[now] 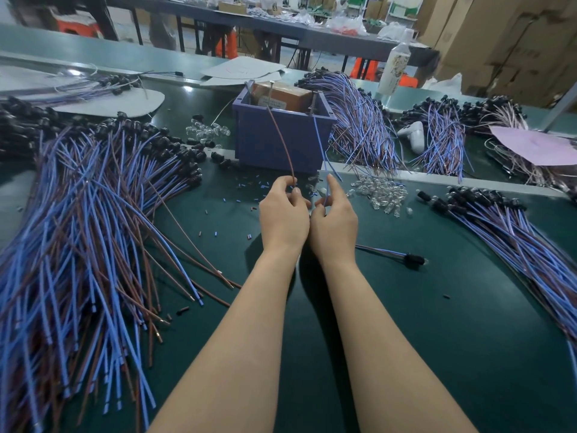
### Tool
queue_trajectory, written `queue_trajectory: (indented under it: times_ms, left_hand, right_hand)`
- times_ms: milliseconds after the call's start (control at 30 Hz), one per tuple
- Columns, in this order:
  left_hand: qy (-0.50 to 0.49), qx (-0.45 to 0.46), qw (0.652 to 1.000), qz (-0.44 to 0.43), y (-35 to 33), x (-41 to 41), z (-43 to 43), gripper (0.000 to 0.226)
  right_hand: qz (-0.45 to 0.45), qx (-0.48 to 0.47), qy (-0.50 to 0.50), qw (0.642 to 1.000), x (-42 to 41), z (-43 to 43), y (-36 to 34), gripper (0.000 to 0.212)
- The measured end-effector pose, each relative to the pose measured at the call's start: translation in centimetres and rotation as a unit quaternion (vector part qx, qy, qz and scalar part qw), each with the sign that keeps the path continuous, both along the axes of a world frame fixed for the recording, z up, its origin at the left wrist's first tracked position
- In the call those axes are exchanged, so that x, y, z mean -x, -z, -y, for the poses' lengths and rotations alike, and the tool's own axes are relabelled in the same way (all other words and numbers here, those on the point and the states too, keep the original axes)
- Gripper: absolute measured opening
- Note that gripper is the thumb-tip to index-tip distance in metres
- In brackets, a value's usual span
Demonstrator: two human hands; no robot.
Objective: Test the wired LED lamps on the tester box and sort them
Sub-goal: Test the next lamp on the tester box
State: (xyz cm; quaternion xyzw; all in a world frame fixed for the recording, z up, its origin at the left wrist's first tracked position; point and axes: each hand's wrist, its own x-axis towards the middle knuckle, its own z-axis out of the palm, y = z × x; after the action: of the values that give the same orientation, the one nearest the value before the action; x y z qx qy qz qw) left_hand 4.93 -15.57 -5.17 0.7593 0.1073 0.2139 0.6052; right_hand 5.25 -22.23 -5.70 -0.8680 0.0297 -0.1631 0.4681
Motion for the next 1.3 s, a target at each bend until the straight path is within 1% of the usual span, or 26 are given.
queue_trajectory:
  times_ms: [533,800,967,1300]
  left_hand:
    - [0.008,-0.007,1.000,0.000,0.20,-0.54,-0.24,0.022]
    - [0.005,0.008,1.000,0.002,0.28,-0.46,-0.13,0.018]
    - [-0.004,0.009,1.000,0.015,0.13,-0.22,0.14,0.014]
    - [0.006,0.016,1.000,0.006,0.16,-0.46,-0.02,0.016]
  right_hand:
    - [0.004,-0.021,-0.002,1.000,0.02,0.01,-0.03,0.054]
    - [0.016,-0.041,0.010,0.999,0.26,0.04,-0.14,0.054]
    - [0.006,-0.027,0.013,1.000,0.06,0.11,-0.09,0.053]
    - [0.004,-0.021,0.008,1.000,-0.09,0.05,-0.12,0.054]
